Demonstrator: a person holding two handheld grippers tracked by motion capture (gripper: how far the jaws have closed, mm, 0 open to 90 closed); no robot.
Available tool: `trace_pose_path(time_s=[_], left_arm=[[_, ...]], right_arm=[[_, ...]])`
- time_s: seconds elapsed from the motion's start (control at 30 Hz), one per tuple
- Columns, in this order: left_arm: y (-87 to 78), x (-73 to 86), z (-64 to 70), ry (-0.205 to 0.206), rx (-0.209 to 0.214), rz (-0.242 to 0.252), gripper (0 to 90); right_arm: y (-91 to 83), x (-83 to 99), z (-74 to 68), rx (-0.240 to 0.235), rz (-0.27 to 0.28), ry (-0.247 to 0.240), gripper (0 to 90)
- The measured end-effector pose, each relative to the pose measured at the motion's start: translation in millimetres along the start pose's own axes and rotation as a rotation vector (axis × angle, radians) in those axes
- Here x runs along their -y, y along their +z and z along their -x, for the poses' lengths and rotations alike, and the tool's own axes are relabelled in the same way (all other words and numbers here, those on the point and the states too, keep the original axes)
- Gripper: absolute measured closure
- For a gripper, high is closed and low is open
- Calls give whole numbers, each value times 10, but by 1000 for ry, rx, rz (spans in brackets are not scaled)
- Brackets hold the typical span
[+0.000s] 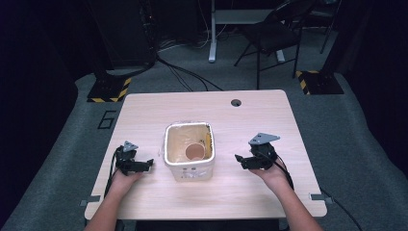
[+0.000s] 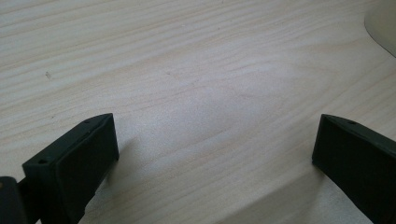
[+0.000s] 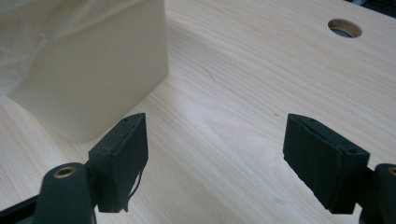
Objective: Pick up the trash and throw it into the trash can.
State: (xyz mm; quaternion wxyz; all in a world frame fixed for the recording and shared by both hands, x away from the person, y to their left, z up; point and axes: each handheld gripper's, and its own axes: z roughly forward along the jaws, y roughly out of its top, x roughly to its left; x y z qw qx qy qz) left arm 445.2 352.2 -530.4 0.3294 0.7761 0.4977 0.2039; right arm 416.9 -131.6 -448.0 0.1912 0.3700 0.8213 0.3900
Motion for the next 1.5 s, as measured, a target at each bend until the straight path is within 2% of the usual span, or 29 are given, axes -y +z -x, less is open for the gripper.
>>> trace_pose_path(time_s=[0.57,0.97,1.07,1.23,1.37,1.5], left_arm=[[-5,1,-1,4,1,-4,0],[-5,0,-2,6,0,-4,0],[-4,1,-1,5,0,-2,0],[-1,2,0,4,-1,2,0],[-20,27,54,-45,-47,8,0],[-47,53,71,-59,-65,6,0]], right_arm=[[87,348,151,32,-39,49,219],[130,526,287,46,-51,97,219],[141,557,315,55,-58,95,218],[150,601,355,65,-68,128,216],[155,626,383,69,-72,139,211],[150,634,397,73,-71,133,200]])
